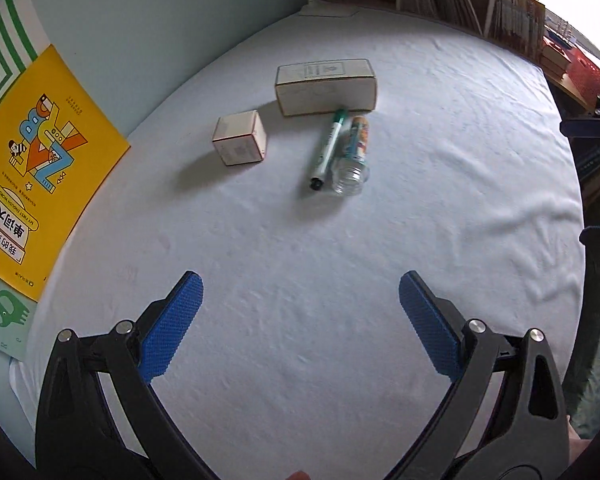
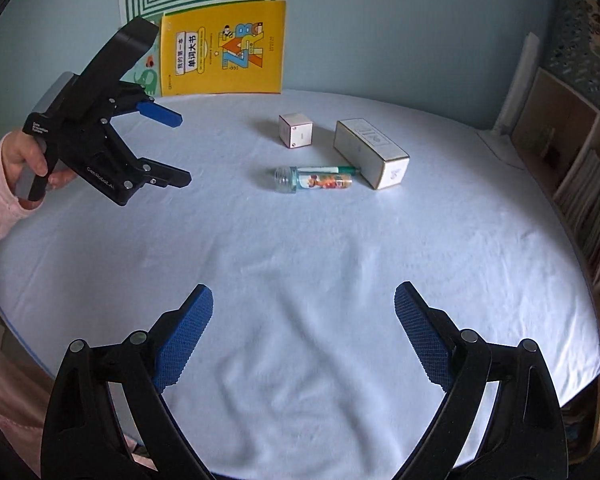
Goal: Collect trash
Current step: 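Return both open tools to the desk above the remaining items, then grasp the white-and-red box with the left tool while the right tool grasps the glass bottle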
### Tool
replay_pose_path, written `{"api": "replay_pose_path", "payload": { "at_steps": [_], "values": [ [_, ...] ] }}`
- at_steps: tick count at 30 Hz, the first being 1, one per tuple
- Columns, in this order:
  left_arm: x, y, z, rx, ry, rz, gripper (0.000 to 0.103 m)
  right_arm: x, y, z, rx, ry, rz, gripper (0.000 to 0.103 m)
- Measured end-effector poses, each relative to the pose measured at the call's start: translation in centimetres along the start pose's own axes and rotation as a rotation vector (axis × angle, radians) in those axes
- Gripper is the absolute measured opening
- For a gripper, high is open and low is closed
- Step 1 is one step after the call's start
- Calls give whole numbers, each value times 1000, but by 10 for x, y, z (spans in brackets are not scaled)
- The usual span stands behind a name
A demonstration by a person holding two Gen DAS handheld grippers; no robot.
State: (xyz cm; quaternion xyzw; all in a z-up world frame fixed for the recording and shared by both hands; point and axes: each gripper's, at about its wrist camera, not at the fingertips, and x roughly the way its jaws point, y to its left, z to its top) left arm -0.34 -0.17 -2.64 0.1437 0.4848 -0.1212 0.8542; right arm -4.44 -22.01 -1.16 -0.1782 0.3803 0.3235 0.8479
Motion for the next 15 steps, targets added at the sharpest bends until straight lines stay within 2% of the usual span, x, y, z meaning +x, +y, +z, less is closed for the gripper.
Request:
{"api": "replay_pose_path", "payload": {
  "at_steps": [7,15],
  "values": [
    [28,39,22,-56,11,-9,96,47,11,43,-39,-9,48,91],
    [57,67,45,-75,21,-29,96,86,18,65,-64,29,88,91]
  ]
}}
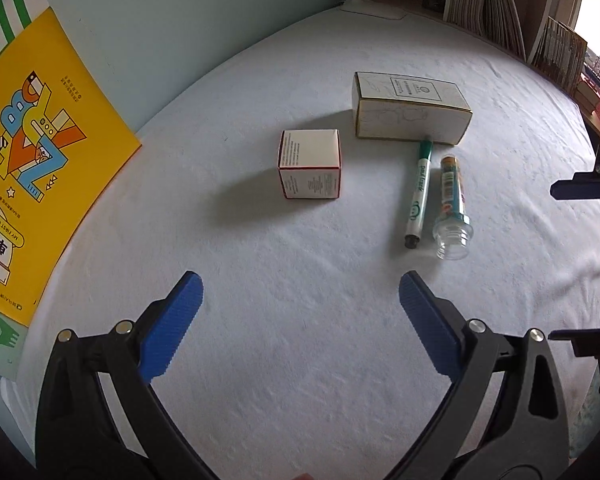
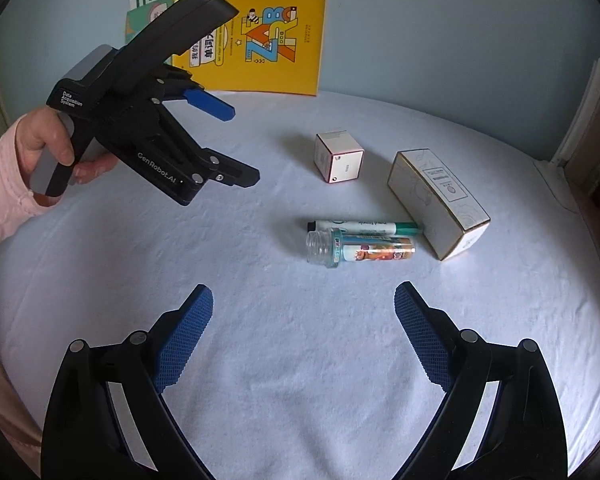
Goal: Collect trash
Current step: 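Grasp the white-and-red box with the left tool while the right tool grasps the glass bottle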
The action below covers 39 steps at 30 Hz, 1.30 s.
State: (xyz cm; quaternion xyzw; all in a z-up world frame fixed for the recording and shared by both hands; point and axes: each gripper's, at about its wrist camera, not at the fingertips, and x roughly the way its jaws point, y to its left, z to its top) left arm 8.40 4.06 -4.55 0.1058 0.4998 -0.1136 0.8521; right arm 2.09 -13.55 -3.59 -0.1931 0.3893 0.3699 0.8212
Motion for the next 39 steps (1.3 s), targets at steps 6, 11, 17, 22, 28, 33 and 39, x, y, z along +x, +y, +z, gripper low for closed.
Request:
{"api": "replay_pose_path", "payload": {
  "at_steps": [6,11,17,22,28,33,39],
  "values": [
    [22,6,16,1,4,-22,96,21,-5,10,1,5,0,90],
    [41,10,27,1,10,-37,96,38,-6,14,-43,39,-31,72],
    [60,11,42,11,6,-48,96,46,-11,19,-41,25,-43,59],
    [75,14,54,0,0,-53,95,55,-9,22,-75,25,-82,38],
    [88,13,60,2,-1,-62,86,51,7,18,-154,-4,-127,26],
    [87,14,59,2,-3,-98,55,41,9,11,-145,-14,-115,26],
    [76,7,47,41,-3,-93,42,29,6,5,-95,-24,-109,26]
  ]
}}
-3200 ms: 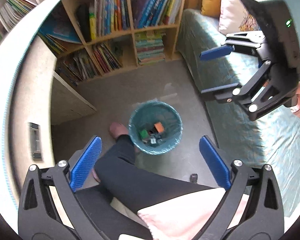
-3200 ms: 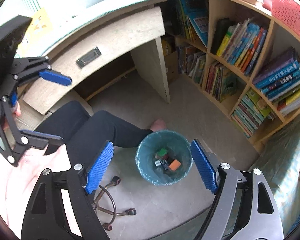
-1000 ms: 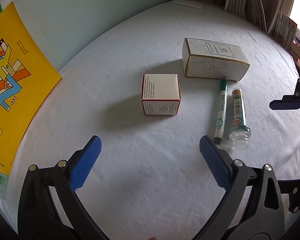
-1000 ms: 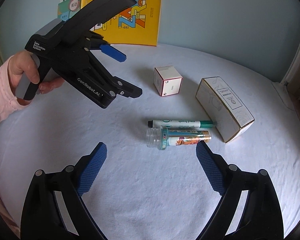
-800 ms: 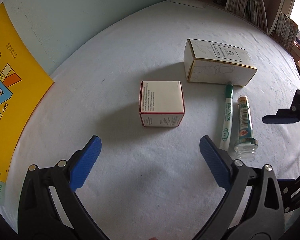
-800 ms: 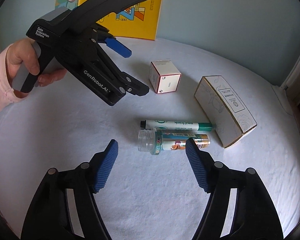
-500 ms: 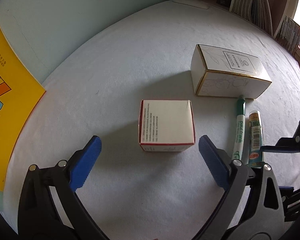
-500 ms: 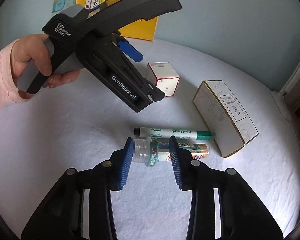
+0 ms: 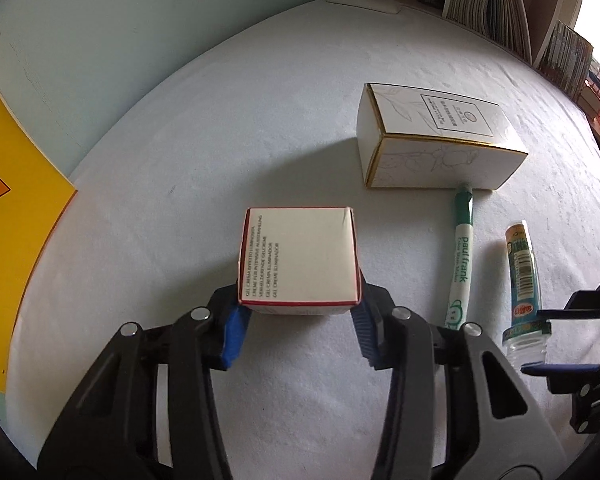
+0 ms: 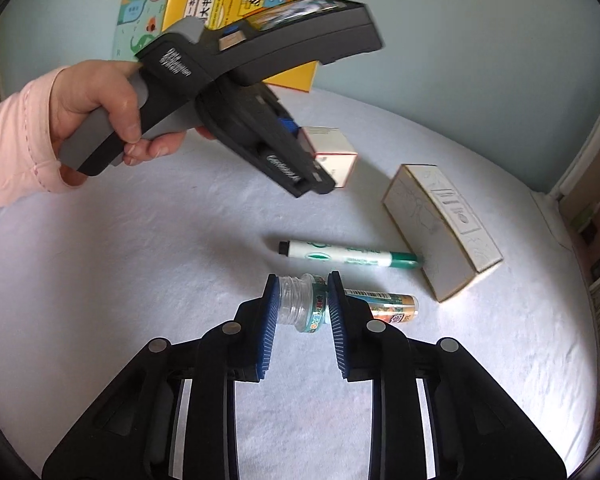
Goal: Collect trash
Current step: 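Grasp the white-and-red box with the left tool while the right tool grasps the glass bottle, then carry the box and bottle over the wastebasket and open both tools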
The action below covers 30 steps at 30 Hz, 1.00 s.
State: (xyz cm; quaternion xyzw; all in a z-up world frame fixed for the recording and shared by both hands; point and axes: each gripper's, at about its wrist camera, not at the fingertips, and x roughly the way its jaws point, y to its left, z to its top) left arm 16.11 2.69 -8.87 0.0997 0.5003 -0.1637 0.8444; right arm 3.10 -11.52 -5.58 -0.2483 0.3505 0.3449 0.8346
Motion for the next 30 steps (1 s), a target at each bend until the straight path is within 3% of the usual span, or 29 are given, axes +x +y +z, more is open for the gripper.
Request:
{"api": "replay_pose_path", "payload": {
  "at_steps": [6,15,30],
  "values": [
    [-16,-6,-15,15,-12,18,42,-12,-20,-6,31,-8,-22,26],
    [-45,-33,-23,48,-34,47,42,-48,-13,-25,44,-22,-63,26],
    [-78,-125,-40,146,-73,6,42,-116,-13,-84,120,-28,-164,26]
  ]
}}
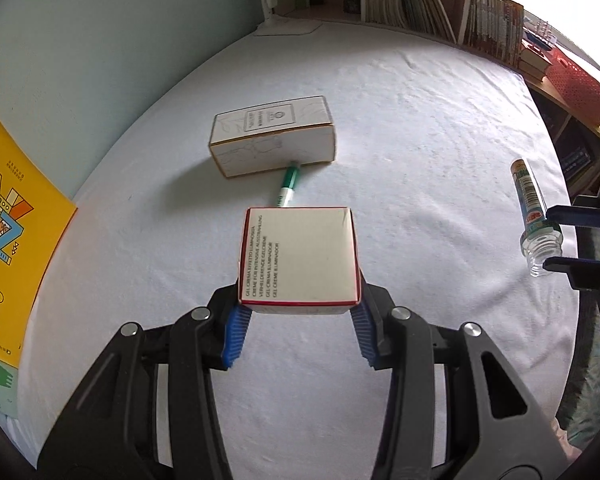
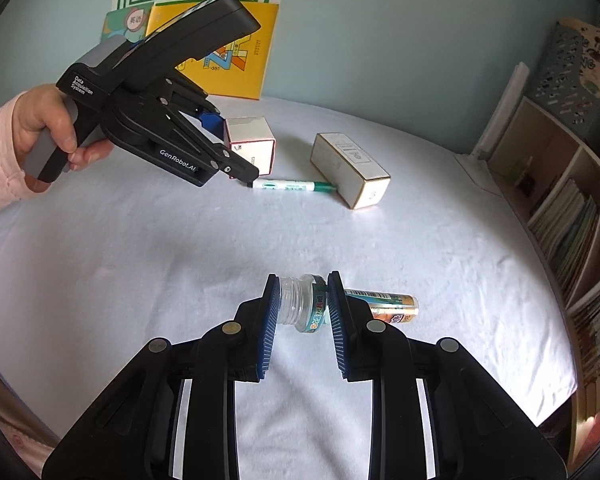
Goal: Collect trash
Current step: 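Carry the box and bottle over the wastebasket and open both tools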
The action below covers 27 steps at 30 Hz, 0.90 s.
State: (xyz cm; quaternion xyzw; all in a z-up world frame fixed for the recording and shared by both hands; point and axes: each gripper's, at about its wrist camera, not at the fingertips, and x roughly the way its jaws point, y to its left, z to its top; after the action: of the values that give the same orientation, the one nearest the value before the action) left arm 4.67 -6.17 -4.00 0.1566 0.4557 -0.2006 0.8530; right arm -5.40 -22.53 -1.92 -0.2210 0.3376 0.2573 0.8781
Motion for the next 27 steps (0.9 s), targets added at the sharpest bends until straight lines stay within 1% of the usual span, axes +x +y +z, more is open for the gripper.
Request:
{"api": "replay_pose_path", "payload": {
  "at_steps": [5,8,13,27],
  "values": [
    [-7,-41,2,50,-12,-26,42,-28,-9,-25,34,4,-48,26],
    [-8,-67,1,88,-11,-59,42,-44,-16,-42,62,5,-76,26],
    [-3,-109,-2,145,-9,-92,42,-69,-26,-72,109,17,-118,26],
    [-2,-222,-8,297,-2,-202,42,-119,-44,-148,243,49,-220,26]
  ]
}}
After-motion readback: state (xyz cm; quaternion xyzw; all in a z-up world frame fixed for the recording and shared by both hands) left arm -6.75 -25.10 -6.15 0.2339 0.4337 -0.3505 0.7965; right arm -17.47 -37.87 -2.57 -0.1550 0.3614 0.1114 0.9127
